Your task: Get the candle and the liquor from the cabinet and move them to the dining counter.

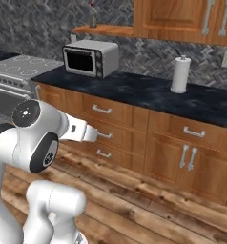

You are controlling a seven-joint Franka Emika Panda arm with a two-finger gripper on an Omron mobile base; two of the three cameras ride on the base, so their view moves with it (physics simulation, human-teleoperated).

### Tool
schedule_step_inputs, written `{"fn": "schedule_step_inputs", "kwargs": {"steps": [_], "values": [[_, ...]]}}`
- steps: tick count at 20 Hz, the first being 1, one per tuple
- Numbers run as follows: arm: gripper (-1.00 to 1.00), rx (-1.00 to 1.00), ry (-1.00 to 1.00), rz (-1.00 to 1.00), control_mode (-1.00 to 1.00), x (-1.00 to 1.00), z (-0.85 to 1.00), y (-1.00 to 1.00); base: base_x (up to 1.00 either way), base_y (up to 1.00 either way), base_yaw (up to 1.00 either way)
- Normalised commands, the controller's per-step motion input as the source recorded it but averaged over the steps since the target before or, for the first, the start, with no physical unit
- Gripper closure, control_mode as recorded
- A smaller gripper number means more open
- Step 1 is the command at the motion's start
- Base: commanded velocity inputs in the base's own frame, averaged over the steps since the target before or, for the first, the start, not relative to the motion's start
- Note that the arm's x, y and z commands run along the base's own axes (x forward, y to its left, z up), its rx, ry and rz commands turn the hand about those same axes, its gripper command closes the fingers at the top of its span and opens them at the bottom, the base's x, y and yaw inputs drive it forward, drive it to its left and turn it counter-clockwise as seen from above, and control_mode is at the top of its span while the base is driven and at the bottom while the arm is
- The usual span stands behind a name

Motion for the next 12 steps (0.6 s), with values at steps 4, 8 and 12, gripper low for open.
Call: {"fn": "schedule_step_inputs", "kwargs": {"steps": [4,8,12], "values": [[-1.00,0.00,0.00,0.00,1.00,0.00,0.00,0.00,0.76,0.06,0.37],[-1.00,0.00,0.00,0.00,1.00,0.00,0.00,0.00,0.88,0.20,0.16],[-1.00,0.00,0.00,0.00,1.00,0.00,0.00,0.00,0.85,0.36,-0.11]]}}
